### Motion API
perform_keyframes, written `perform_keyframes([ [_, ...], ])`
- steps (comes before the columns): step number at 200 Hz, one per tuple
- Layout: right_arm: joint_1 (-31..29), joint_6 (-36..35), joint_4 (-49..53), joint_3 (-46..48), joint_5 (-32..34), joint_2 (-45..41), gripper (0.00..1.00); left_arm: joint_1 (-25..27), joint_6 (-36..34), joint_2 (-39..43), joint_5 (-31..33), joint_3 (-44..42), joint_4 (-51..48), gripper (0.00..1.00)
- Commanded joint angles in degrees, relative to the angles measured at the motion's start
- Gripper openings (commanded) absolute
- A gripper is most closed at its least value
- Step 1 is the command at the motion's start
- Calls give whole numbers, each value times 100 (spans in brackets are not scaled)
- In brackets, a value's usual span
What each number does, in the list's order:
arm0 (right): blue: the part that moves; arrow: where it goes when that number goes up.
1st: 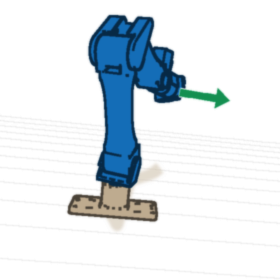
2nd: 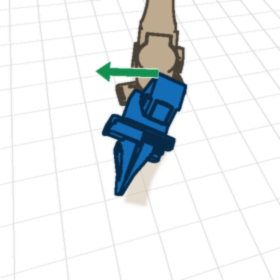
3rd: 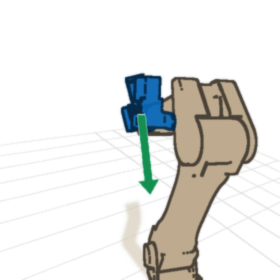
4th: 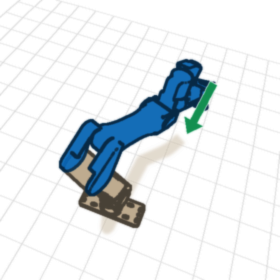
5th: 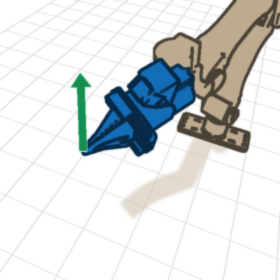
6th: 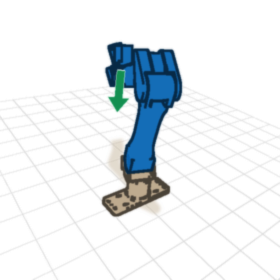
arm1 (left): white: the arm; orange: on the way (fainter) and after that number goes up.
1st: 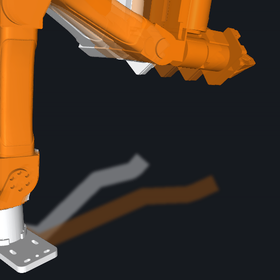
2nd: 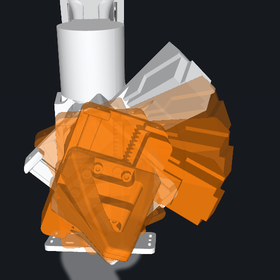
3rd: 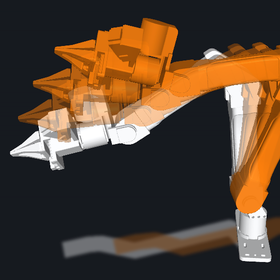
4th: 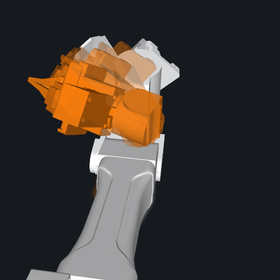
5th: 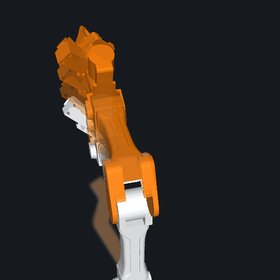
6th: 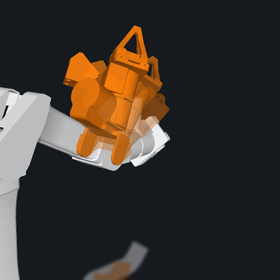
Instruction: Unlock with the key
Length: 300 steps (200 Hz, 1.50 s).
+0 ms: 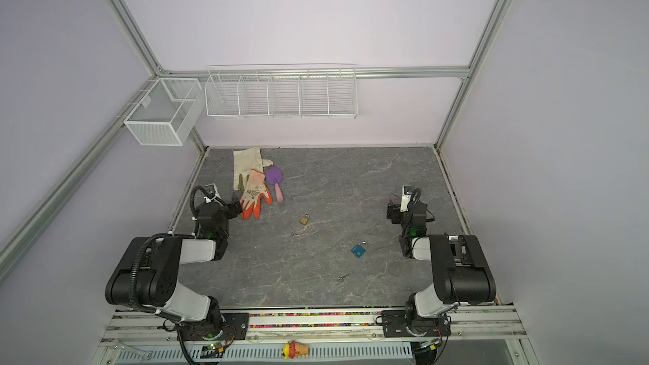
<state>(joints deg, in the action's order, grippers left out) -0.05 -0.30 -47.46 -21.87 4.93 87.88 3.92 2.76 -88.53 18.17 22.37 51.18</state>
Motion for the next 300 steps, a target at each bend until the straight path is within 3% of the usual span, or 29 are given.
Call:
perform_keyframes([
  [1,12,-129,-111,-57,10,-48,88,21,-75,-35,46,-22,156,99],
  [300,6,-155,-128,-20,-32,-110,88,21,-118,233,-108,-199,272,99],
])
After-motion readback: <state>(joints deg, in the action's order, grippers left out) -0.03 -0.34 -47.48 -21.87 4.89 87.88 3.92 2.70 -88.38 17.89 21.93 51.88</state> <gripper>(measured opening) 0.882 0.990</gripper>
